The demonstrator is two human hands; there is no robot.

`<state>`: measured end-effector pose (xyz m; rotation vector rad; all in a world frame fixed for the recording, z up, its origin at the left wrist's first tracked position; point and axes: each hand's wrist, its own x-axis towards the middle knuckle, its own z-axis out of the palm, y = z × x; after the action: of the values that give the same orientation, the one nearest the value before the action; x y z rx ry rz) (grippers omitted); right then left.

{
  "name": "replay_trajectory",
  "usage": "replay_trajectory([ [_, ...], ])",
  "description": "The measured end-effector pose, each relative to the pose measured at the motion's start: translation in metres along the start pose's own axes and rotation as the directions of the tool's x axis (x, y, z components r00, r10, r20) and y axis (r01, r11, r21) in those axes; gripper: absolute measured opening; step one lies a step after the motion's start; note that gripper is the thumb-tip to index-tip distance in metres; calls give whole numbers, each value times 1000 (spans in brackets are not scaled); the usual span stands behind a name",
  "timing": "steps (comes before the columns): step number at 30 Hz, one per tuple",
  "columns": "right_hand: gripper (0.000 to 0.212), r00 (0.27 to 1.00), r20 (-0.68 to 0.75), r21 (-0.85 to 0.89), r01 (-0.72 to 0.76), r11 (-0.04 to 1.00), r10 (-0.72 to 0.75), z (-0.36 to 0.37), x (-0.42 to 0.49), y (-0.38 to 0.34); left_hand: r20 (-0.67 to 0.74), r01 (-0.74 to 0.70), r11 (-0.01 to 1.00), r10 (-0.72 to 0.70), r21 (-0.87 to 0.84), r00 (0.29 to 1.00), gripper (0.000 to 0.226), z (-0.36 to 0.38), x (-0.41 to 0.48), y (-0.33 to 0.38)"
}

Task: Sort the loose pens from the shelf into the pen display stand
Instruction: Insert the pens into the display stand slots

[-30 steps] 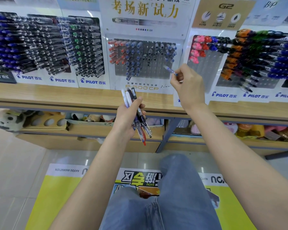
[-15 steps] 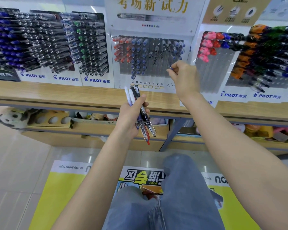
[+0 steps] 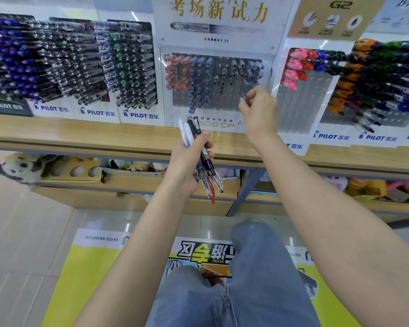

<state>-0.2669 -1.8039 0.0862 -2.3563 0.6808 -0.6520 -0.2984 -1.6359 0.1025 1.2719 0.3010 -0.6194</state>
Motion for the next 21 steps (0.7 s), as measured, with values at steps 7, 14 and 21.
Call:
replay_trajectory([
  [7, 17, 991, 61, -113, 127, 985, -121, -11, 0, 8, 12, 9, 1000, -9, 24, 1000, 11, 1, -1, 9],
  [14, 19, 999, -19, 8, -47, 999, 47, 1, 3, 1, 52, -9, 996, 4, 87, 999, 13, 1, 4, 21],
  [21, 14, 970, -86, 240, -201, 950, 228, 15, -1, -8, 58, 20, 992, -27, 123, 998, 13, -4, 12, 21],
])
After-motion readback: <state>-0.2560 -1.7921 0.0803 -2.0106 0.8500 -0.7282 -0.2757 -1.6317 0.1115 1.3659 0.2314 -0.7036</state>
